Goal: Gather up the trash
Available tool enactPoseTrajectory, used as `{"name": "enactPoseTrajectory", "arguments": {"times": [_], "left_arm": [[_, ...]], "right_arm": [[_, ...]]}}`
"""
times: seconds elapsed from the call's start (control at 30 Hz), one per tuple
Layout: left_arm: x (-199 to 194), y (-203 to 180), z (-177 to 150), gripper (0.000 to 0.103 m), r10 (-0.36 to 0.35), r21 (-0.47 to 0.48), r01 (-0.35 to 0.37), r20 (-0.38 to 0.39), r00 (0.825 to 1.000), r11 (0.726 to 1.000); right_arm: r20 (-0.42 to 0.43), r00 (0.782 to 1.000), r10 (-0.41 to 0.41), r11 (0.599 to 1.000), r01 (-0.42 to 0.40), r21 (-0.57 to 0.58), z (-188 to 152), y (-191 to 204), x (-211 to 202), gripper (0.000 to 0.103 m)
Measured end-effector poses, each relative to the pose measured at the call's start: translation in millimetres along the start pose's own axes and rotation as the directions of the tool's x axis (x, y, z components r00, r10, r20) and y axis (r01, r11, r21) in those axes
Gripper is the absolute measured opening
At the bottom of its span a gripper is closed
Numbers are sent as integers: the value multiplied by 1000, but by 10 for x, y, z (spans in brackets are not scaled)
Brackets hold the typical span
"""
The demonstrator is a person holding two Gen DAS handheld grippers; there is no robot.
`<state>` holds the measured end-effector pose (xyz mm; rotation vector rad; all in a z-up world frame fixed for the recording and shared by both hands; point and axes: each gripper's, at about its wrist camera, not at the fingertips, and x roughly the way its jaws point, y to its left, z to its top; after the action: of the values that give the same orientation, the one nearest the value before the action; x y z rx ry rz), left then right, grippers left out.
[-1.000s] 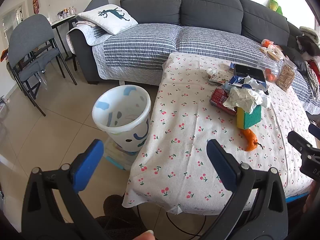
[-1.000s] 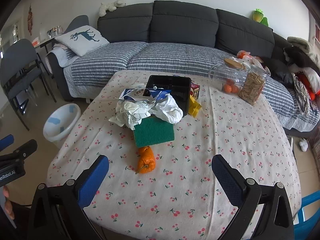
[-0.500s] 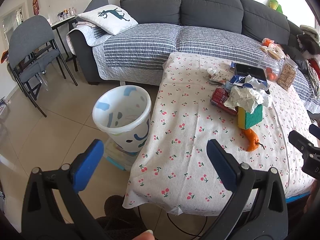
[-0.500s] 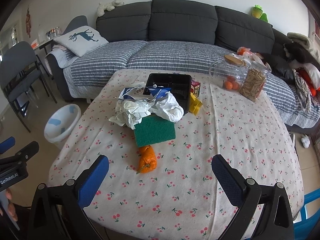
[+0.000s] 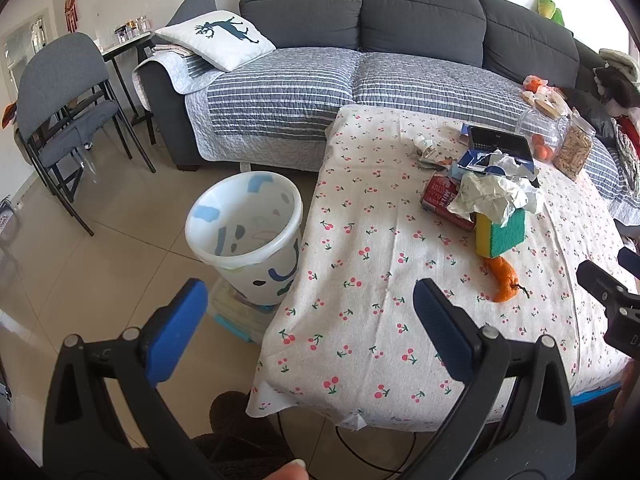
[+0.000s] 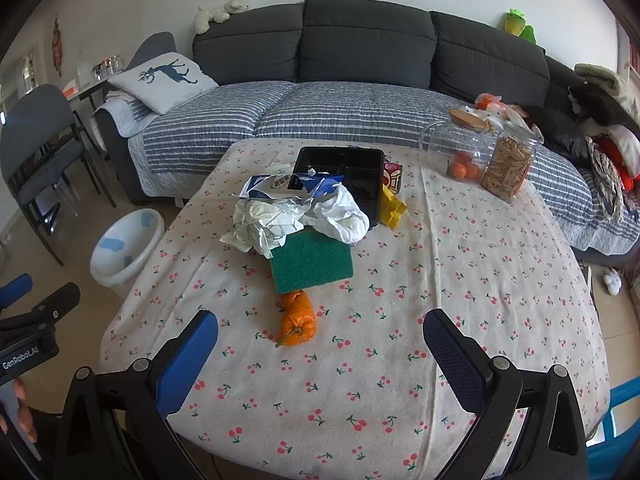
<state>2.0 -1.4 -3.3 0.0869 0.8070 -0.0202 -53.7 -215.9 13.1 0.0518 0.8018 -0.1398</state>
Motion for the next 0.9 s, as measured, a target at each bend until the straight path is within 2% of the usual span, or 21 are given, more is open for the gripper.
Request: {"name": "enactPoseTrajectory", "arguments": {"times": [0.9], "left_arm": [[-20,20,14,102,-3,-6,3,4,1000,1000]], "right_arm": [[-7,1000,0,1000,0,-3,-17,24,30,103]]}}
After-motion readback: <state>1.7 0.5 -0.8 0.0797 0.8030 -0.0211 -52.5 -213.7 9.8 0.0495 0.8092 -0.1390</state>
